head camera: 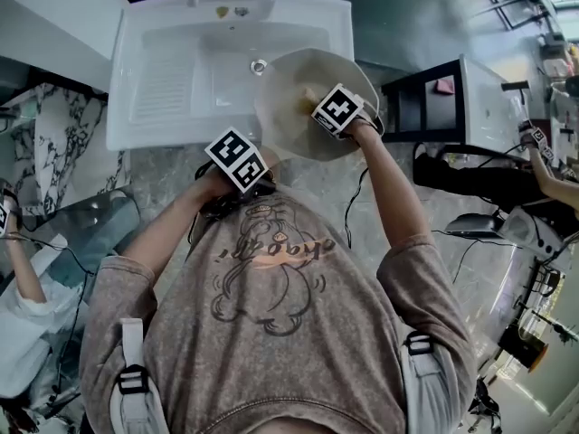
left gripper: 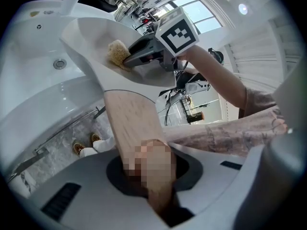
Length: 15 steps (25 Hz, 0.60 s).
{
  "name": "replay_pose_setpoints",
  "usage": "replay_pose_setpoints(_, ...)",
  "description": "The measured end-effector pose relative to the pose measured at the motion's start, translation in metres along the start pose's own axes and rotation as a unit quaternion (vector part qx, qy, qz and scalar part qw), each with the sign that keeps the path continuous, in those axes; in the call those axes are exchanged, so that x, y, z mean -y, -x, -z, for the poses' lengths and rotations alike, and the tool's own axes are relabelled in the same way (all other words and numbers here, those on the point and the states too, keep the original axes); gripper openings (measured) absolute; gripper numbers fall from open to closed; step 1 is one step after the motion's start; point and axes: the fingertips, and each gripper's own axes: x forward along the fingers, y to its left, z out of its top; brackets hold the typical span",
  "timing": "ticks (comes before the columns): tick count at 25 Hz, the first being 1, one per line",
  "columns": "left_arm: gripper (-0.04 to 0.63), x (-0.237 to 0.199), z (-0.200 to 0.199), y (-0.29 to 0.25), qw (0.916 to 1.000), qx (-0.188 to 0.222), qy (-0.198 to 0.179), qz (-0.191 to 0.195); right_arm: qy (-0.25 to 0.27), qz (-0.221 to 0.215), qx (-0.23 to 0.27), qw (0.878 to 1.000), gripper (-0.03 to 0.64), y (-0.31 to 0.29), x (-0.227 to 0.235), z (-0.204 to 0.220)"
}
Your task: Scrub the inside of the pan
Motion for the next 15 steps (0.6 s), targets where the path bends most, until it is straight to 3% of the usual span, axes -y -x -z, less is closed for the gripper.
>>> replay_pose_setpoints(6,0.071,-0.003,0.001,0.001,0.9995,-0.008,-0.014,-0.025,0.01,0.02,0.018,1.0,0.138,0.007,0.001,-0.014)
replay_pose_setpoints(15,0.063,-0.005,0.0,0.004,0.9987,-0.014,-0.019,-0.046,-0.012,-0.021,0.105,0.994,0.14,0.038,-0.028,-0.038)
